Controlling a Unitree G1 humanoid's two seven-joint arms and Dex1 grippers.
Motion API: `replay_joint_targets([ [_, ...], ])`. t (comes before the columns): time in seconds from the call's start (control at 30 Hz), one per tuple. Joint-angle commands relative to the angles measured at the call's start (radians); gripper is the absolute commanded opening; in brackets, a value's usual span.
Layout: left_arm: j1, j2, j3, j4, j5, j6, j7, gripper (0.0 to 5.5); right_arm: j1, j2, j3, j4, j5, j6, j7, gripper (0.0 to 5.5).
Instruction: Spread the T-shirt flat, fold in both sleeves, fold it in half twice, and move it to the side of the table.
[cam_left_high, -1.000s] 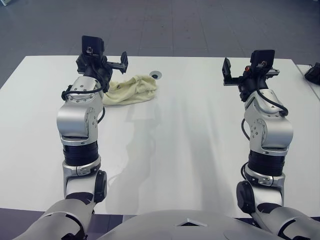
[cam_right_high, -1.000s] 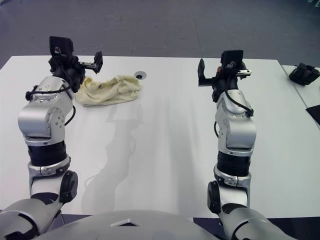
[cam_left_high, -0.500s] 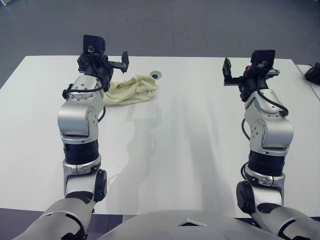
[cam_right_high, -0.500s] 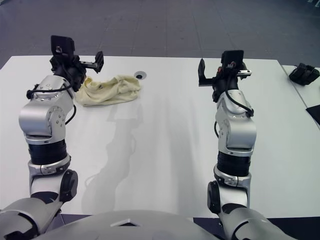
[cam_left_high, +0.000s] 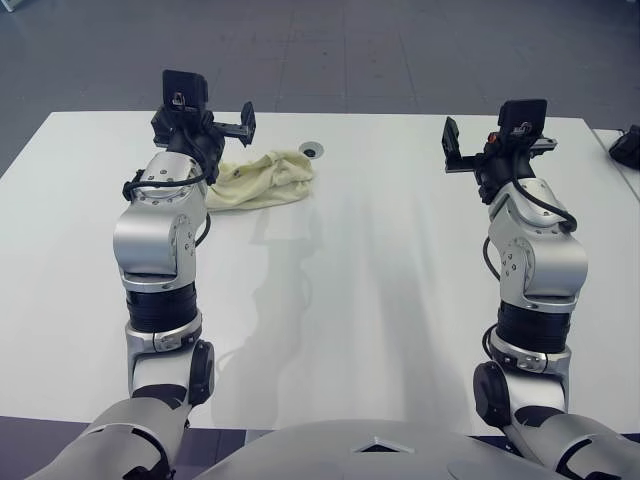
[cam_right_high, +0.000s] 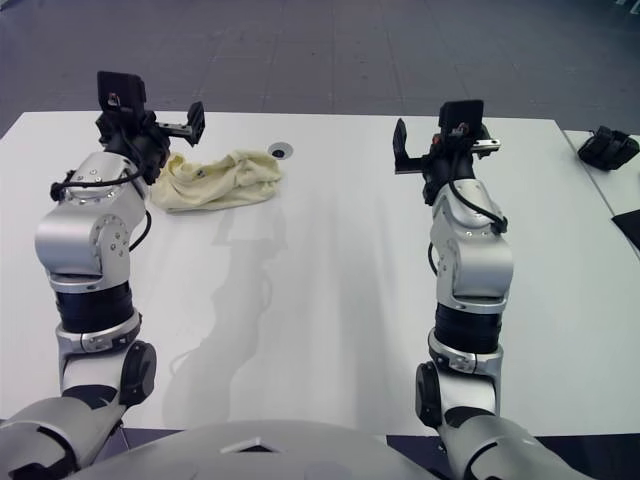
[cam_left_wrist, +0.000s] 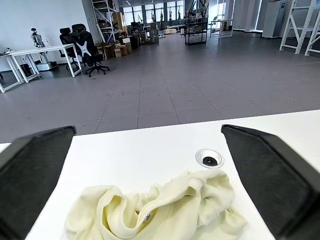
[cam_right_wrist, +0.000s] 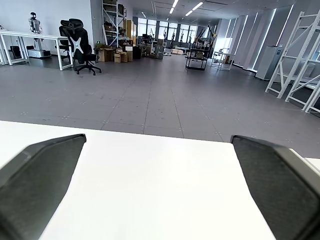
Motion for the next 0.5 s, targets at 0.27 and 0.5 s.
replay_joint_targets([
  [0.27,-0.021,0.027,-0.01,0.039,0.012,-0.013,-0.024,5.4,0.006,0.005,-0.006,0.002,0.004,-0.007,-0.013,5.37],
  [0.5,-0.026,0.029,-0.019,0.088,0.015,-0.047,-0.035,5.4,0.0,0.009,-0.004,0.012,0.004,-0.019,-0.017,5.37],
])
